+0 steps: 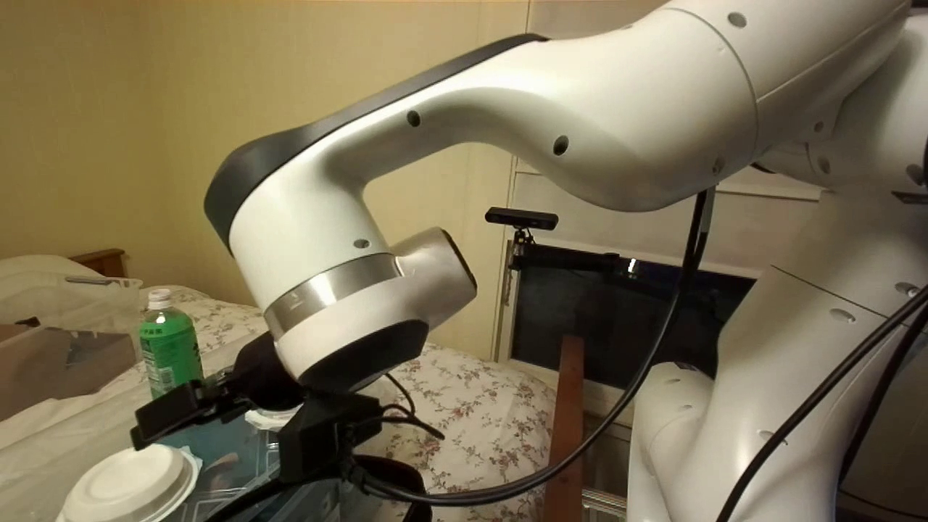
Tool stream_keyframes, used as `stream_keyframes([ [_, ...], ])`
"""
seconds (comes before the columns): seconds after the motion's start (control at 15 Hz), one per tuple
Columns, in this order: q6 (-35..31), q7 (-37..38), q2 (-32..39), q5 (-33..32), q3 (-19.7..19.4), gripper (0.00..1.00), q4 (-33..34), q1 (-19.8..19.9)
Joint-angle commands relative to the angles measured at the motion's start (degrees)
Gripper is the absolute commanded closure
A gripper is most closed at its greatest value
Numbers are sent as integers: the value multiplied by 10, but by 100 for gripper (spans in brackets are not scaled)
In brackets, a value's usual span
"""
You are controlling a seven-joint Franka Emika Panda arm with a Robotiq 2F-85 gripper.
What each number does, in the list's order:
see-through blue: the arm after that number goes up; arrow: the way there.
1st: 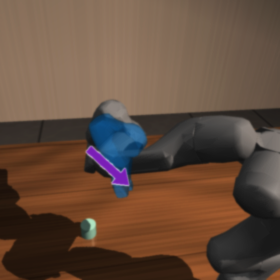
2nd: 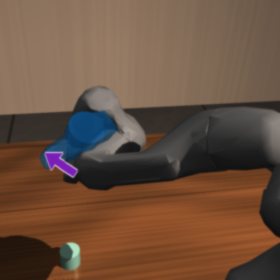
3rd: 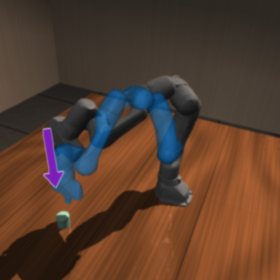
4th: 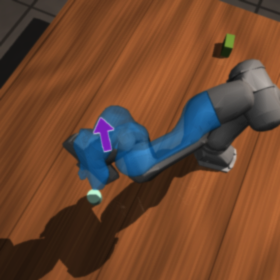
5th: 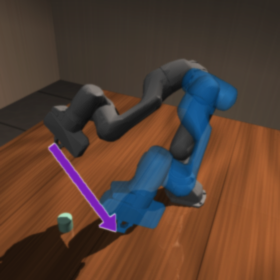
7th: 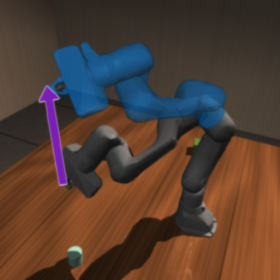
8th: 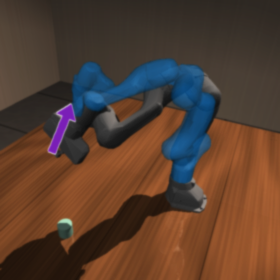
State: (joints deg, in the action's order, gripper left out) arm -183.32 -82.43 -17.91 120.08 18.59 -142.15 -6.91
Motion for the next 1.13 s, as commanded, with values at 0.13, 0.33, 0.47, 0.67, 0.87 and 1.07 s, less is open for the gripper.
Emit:
stream_keyframes([
  [0.13, -113, 115, 49, -244, -8, 0, -22, 7],
  [0.33, -183, -11, 86, -162, -52, 0, -6, -10],
  [0.47, -235, -105, 103, -83, -73, 0, 11, -20],
  [0.67, -315, -232, 123, 47, -110, 0, 29, -67],
  [0.87, -299, -246, 110, 70, -123, 0, 11, -78],
  [1.07, -304, -294, 114, 117, -159, 0, 15, -117],
])
